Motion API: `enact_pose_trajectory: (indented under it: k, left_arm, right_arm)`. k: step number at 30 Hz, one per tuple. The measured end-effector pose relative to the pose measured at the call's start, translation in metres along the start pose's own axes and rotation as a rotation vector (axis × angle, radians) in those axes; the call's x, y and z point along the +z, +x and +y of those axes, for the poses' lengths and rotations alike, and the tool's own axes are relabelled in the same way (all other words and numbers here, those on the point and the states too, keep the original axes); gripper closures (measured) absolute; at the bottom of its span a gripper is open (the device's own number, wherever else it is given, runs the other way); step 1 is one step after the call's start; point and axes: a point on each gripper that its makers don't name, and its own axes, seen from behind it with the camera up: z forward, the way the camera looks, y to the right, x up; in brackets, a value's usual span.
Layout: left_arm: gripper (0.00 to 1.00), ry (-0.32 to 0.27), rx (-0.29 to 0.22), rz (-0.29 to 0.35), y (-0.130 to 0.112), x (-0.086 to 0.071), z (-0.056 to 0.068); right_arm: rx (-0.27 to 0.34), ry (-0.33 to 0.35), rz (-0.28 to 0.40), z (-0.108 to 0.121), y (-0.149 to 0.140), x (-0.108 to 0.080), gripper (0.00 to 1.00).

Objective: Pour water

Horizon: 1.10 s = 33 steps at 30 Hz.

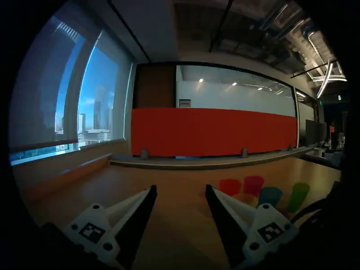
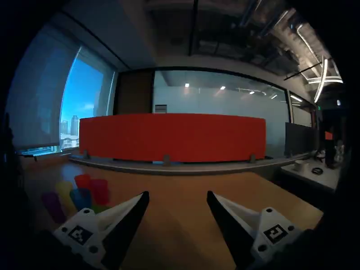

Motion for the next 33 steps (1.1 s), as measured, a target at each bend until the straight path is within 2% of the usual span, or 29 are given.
enact_pose_trajectory:
  k: [3,8,14,24,33]
  left_arm:
    - [0.20,-0.019,-0.009,-0.004,0.014,0.002,0.003]
    - [0.20,-0.050,-0.053,-0.029,0.034,0.007,0.007]
    - [0.20,-0.061,-0.085,-0.033,0.062,0.013,0.004]
    - [0.21,-0.077,-0.037,-0.031,0.102,0.018,0.000]
    - [0.20,-0.127,-0.017,-0.037,0.109,0.018,0.008]
  right_arm:
    - [-0.003,-0.004,-0.002,0.003,0.009,0.002,0.01]
    - [-0.002,-0.012,-0.006,0.009,0.029,0.006,0.01]
    - [0.006,0.003,-0.007,0.009,0.054,0.009,0.01]
    - [-0.006,-0.009,-0.003,0.016,0.095,0.014,0.01]
    - [0.017,0.050,-0.016,0.003,0.096,0.017,0.01]
